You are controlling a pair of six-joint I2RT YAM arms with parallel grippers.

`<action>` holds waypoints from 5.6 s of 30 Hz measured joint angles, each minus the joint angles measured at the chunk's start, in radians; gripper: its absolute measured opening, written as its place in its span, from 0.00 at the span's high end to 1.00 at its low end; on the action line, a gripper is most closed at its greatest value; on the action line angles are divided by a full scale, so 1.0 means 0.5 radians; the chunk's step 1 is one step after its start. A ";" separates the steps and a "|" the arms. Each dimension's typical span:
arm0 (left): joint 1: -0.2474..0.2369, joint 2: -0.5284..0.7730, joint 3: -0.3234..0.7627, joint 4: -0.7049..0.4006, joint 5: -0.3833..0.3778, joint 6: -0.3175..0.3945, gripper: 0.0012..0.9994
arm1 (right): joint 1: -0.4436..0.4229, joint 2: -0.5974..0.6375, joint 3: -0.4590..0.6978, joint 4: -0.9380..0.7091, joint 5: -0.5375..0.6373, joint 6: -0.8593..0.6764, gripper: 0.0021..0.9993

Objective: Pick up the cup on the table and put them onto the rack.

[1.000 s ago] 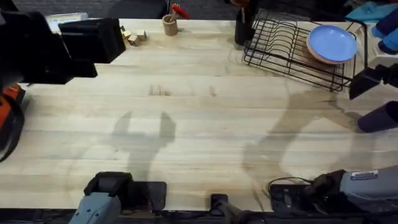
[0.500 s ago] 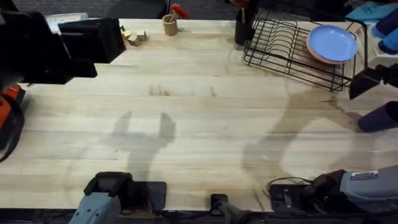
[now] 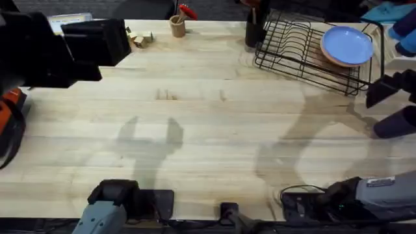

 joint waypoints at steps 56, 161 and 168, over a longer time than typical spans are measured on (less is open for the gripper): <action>0.000 0.001 0.000 0.001 -0.001 0.000 0.01 | 0.565 -0.843 0.036 -0.076 -0.014 -0.008 0.97; 0.000 0.001 0.000 0.000 -0.004 0.000 0.01 | 1.801 0.675 0.996 0.362 -0.019 -0.310 0.92; 0.000 0.001 0.000 0.000 -0.003 0.000 0.01 | 1.801 0.675 0.996 0.357 -0.018 -0.310 0.79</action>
